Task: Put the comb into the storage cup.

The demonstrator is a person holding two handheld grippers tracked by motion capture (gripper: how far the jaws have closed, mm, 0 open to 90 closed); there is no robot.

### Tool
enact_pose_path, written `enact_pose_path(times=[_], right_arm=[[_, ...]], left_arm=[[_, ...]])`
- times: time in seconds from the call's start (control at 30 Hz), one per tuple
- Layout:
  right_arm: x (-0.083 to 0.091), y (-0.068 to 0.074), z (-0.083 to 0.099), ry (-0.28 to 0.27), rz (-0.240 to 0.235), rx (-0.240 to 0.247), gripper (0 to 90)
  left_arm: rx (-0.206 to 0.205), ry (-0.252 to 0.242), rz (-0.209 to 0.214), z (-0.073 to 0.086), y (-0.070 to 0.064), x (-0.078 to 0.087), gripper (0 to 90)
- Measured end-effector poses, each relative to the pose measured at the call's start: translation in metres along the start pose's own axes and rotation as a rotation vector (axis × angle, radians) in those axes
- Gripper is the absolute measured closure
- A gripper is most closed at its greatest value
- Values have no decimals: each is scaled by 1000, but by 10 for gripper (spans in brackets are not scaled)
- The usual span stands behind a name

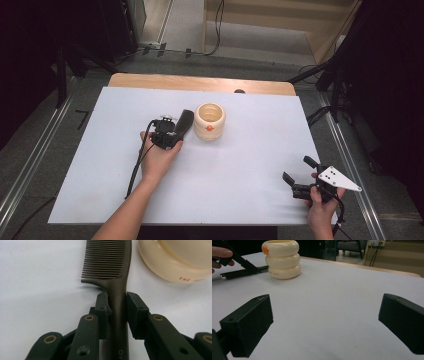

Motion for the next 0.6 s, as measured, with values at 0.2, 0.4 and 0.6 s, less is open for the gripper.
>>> enact_pose_path(times=[0.2,0.4,0.6], right_arm=[[0,0,0,0,1,1,0],[0,0,0,1,4,4,0],[-1,2,-1,14,3,7,0]], left_arm=[[5,-74,-9,-2,7,8,728],[18,-149,-5,-4,15,20,728],[36,-247,-8,-6,25,36,727]])
Point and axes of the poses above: each handheld gripper's, and its own axes: x roughly backward along the jaws, z roughly out of its underside, y roughly to its left, the point moved 8 cm from there along -x, roughly forward along the jaws, and after that the axes turned 10 degrees about -z, right-handed, at the moved point
